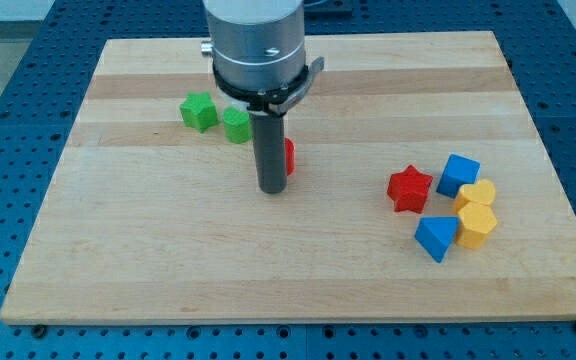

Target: Slide the green circle closer to the blue cube

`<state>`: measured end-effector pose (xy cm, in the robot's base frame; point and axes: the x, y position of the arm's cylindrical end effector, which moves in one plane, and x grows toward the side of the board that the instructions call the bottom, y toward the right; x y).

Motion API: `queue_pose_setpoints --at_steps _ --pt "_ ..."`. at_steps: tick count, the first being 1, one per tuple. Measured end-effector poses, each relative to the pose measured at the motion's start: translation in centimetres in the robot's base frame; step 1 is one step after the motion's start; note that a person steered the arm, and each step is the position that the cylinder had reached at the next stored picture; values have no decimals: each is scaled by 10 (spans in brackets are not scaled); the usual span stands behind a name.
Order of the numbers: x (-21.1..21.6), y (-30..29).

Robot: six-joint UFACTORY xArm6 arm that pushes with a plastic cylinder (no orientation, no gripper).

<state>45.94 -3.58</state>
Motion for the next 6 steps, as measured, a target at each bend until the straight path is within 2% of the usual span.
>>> queue_pose_setpoints --at_steps 1,2,3,5,6 --pt "-43 -32" --pt "-64 -20" --pt "-44 22" --pt "0 59" --pt "5 65"
